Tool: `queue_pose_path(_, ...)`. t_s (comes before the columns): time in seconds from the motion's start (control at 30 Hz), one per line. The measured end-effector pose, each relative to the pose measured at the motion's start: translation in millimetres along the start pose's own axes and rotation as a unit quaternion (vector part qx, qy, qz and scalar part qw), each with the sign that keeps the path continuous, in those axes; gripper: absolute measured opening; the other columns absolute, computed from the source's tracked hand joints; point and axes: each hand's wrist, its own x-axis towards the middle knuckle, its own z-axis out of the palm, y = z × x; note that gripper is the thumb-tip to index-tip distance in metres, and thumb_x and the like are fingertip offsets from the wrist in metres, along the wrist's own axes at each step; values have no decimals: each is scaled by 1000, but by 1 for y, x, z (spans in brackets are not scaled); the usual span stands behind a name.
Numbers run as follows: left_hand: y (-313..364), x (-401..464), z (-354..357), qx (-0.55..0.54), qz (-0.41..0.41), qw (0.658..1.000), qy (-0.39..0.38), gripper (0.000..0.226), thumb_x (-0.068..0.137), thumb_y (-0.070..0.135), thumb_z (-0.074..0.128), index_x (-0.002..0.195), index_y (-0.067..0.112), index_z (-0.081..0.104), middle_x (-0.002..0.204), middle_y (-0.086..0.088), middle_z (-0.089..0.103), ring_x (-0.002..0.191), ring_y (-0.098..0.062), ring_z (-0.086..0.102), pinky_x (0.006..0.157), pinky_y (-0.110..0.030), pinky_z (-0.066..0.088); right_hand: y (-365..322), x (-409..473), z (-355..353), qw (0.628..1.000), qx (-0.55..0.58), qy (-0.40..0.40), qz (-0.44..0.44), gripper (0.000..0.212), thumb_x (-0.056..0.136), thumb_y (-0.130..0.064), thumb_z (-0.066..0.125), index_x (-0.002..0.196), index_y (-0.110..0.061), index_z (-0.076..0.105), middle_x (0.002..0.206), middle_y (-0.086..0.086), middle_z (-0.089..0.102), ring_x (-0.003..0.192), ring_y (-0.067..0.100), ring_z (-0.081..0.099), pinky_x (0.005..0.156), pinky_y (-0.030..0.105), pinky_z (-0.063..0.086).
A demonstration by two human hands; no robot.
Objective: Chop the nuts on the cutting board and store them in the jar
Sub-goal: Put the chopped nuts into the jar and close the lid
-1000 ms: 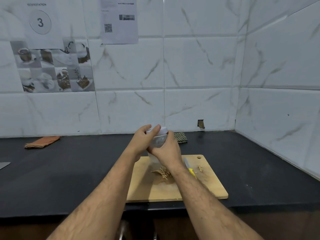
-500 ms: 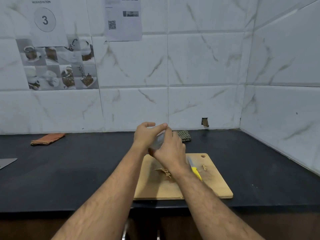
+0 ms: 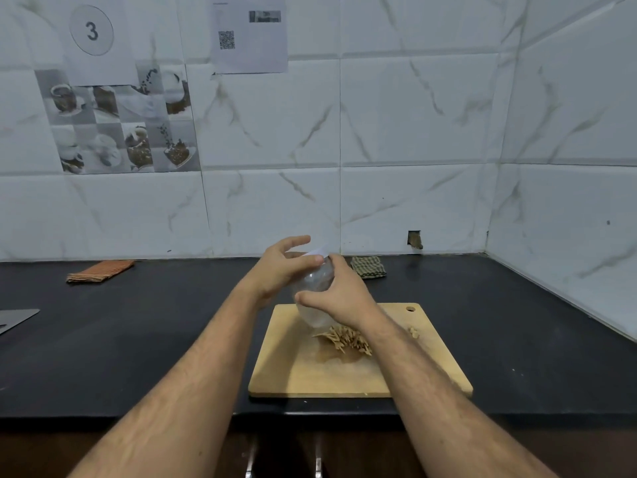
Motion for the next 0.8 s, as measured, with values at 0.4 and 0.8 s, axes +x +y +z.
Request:
queue_pose_path(0.4,10,19,39,232,-58,965,106,72,83,67,60,134,16,52,136,1,52,126,-19,50,105,-38,43,9,0,13,959,-237,157,-12,80,67,-49,68,137,-24,37,117,1,51,115,26,49,89,41,40)
queue_pose_path(0.8,-18,34,21,118,-20,987,107,65,54,61,82,102,22,65,102,1,71,94,-17,69,87,-39,57,20,5,8,978,-170,117,5,72,60,-51,70,123,-29,44,113,-4,51,109,22,50,85,41,45)
